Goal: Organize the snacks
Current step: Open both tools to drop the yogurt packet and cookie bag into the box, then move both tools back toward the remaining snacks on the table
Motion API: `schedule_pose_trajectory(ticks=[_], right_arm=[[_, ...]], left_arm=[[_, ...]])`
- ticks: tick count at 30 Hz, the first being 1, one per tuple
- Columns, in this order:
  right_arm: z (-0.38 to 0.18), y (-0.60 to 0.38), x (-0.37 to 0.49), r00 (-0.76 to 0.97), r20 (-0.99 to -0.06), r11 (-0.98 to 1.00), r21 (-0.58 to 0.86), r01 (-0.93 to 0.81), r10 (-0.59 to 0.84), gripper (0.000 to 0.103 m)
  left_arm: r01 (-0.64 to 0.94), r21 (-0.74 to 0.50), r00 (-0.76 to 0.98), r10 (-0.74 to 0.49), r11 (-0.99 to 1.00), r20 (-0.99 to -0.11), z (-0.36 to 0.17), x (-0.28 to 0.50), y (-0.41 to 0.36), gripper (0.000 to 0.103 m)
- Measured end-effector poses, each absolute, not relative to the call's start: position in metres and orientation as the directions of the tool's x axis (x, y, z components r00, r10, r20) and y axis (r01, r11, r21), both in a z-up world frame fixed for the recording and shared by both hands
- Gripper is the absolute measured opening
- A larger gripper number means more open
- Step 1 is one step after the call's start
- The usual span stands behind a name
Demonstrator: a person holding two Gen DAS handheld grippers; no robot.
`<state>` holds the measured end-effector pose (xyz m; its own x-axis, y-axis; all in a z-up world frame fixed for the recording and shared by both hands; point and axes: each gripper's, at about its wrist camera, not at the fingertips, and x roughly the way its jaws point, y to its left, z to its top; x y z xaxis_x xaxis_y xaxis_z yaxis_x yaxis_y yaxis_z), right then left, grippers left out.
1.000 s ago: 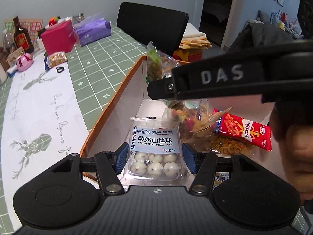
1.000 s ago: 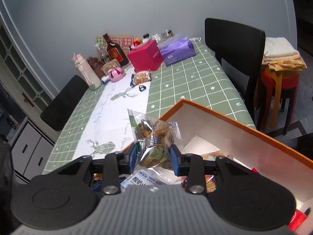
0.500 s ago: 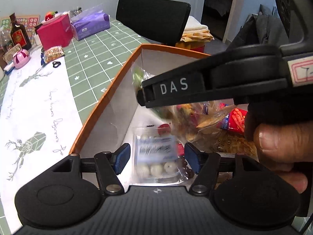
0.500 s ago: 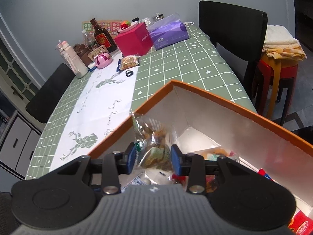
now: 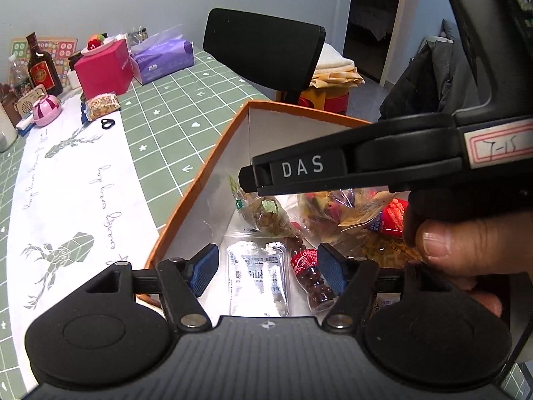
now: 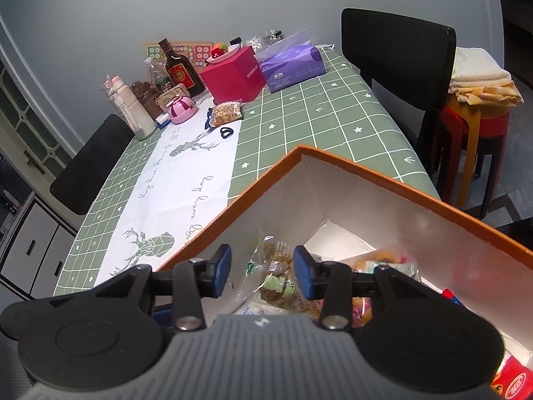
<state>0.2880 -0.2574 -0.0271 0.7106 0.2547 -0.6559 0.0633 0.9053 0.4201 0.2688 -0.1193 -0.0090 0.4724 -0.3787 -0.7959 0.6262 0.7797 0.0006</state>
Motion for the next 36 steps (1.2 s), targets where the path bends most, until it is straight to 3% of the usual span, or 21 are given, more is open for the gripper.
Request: schedule_pose_trajectory(ticks=[20, 36], right_arm=[[-0.007, -0.247, 0.264, 0.717, -0.655, 0.926, 0.376, 0.035, 0.239, 0.041], [0.04, -0.227, 0.211, 0.771, -0.592, 0.945, 0.326, -0.036, 0.234, 0.042]], left_arm=[[0.585, 0.009, 0.534, -0.377, 0.811, -0.757, 0.024, 0.25, -0.08, 0.08], [0.542, 0.035, 0.602, -0.359, 0.84, -0.713, 0.058, 0.225, -0.038, 0.08]])
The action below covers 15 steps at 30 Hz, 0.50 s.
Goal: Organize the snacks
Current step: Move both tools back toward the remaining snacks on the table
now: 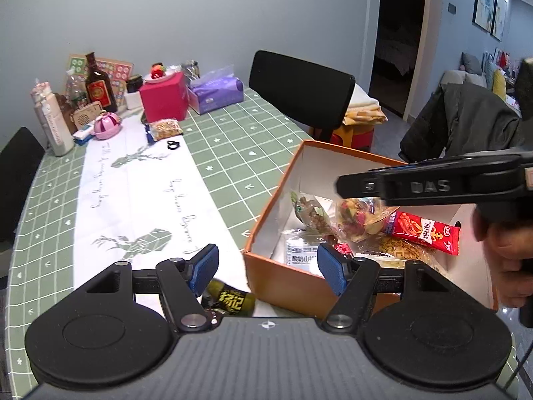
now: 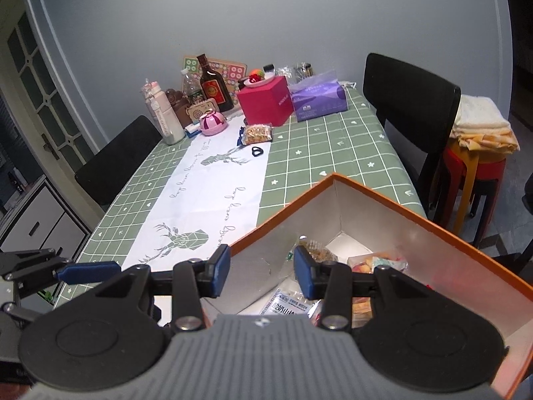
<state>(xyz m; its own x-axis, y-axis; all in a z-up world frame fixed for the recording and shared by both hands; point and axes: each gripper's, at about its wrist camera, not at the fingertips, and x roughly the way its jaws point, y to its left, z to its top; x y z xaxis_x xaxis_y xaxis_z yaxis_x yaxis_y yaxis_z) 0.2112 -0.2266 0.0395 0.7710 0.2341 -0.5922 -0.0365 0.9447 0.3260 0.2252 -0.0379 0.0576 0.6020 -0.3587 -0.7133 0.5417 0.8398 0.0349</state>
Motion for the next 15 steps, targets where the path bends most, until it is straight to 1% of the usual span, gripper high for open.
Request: schedule_pose_trajectory(ticks=[7, 15], right_arm=[[0.05, -0.226, 0.169, 0.792, -0.561, 0.952, 0.294, -0.079, 0.239, 0.044], [0.037, -0.22, 0.134, 0.777, -0.59, 0.967, 0.237, -0.093, 0.219, 0.045]], left_arm=[[0.53, 0.032, 0.623, -0.363, 0.847, -0.693, 0.06, 0.214, -0.013, 0.082], [0.507, -0.02, 0.609, -0.374, 0.862, -0.699, 0.035, 0.208, 0.015, 0.082]])
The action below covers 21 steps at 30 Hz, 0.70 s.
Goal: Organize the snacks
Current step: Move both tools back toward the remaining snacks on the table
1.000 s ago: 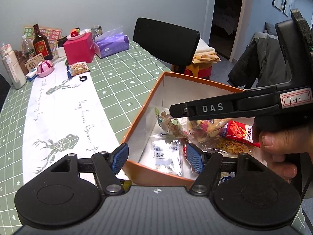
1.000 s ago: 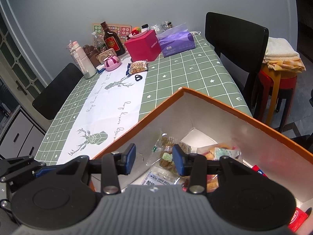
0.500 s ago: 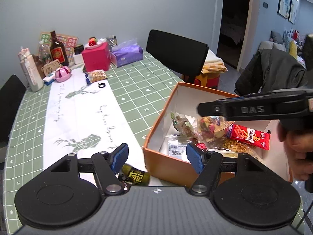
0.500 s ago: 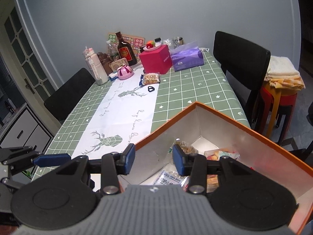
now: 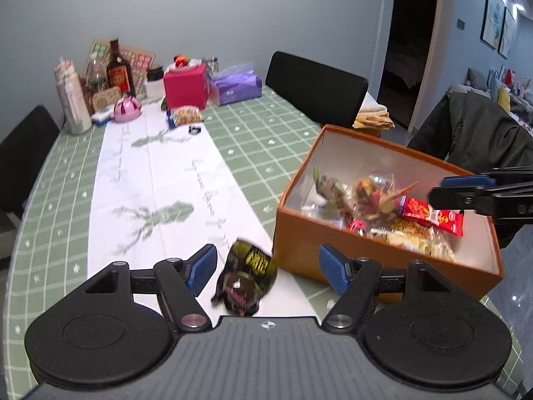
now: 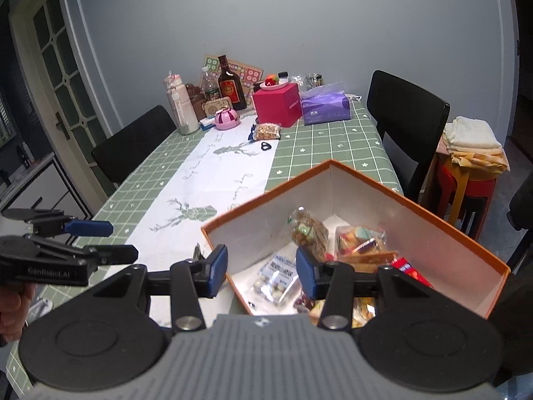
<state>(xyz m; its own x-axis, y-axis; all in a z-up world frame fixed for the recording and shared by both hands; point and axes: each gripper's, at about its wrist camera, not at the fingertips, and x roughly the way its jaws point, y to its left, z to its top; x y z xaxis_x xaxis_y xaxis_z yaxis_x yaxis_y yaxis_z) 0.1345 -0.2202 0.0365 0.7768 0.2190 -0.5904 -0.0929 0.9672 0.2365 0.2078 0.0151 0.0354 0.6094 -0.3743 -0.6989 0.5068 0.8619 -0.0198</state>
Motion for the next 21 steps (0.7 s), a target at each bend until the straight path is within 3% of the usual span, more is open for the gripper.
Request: schedule_pose_trajectory(ticks=[12, 18, 21], right_arm=[[0.012, -0.19, 0.085, 0.747, -0.619, 0.969, 0.194, -0.154, 0.243, 0.049], [-0.003, -0.183, 0.061, 0.74, -0.637, 0.972, 0.213, -0.102, 0.217, 0.052], [-0.013, -0.178, 0.046, 0.744, -0.645, 0.974, 0.226, -0.032, 0.174, 0.06]], left_arm=[[0.503, -0.081, 0.573, -0.402, 0.861, -0.714, -0.028, 0.194, 0.045, 0.082], [0.493, -0.104, 0.567, -0.41, 0.864, -0.715, -0.045, 0.192, 0.054, 0.082], [0.489, -0.107, 0.573, -0.411, 0.866, -0.709, -0.05, 0.195, 0.054, 0.083]])
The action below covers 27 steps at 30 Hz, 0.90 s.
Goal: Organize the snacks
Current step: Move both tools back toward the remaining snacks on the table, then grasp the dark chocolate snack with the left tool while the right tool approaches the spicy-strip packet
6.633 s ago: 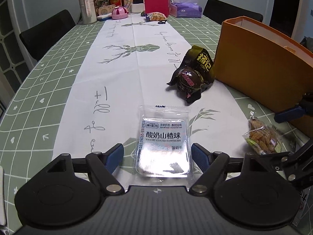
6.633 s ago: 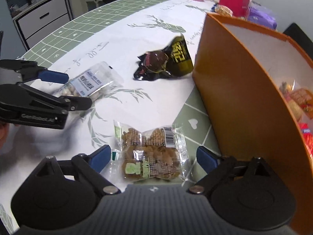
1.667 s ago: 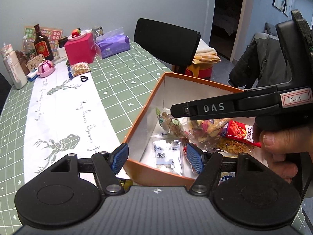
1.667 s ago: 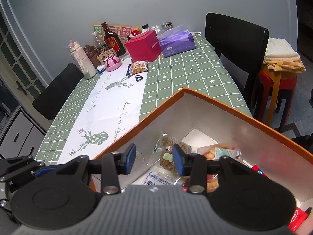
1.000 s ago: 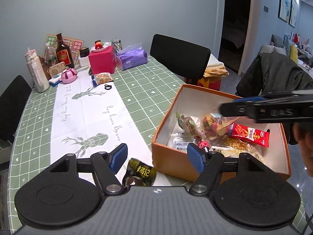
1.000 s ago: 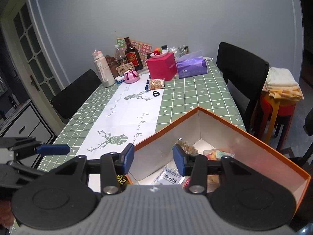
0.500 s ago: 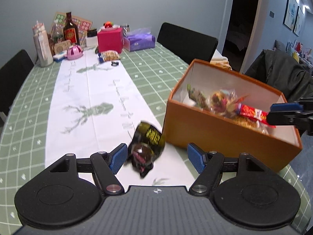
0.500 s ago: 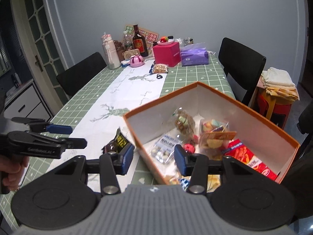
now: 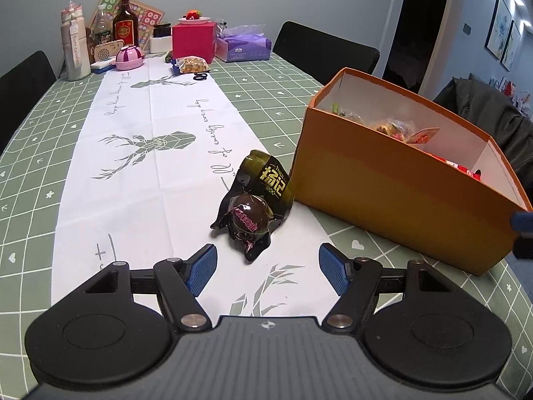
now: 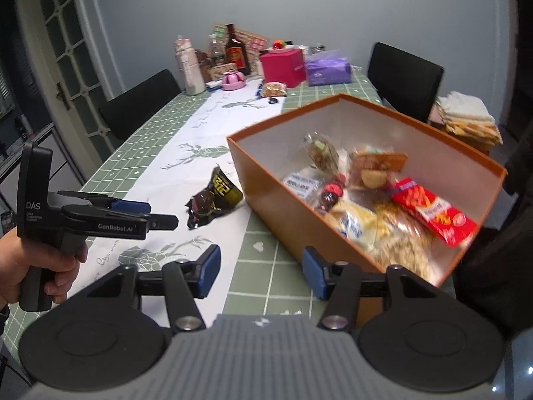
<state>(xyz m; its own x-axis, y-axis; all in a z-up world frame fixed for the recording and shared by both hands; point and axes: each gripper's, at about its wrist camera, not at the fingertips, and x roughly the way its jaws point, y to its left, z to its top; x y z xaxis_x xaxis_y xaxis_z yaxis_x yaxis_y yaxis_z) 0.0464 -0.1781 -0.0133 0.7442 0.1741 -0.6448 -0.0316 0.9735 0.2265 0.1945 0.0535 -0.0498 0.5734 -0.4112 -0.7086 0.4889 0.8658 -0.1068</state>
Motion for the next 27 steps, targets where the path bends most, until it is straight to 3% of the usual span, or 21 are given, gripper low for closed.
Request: schedule_pose_trajectory(ticks=[7, 13, 27], right_arm=[[-0.052, -0.17, 0.018, 0.7, -0.713, 0.945, 0.248, 0.213, 0.029, 0.072], [-0.084, -0.161, 0.001, 0.651, -0.759, 0.879, 0.288, 0.38, -0.033, 0.072], [-0.104, -0.119, 0.014, 0.627, -0.773, 0.89, 0.214, 0.402, -0.097, 0.074]], left_arm=[[0.484, -0.08, 0.616, -0.404, 0.872, -0.676, -0.056, 0.211, 0.047, 0.087], [0.516, -0.037, 0.629, -0.408, 0.856, -0.661, -0.063, 0.23, 0.037, 0.088], [0.588, 0.074, 0.605, -0.377, 0.805, -0.702, -0.088, 0.255, 0.0, 0.088]])
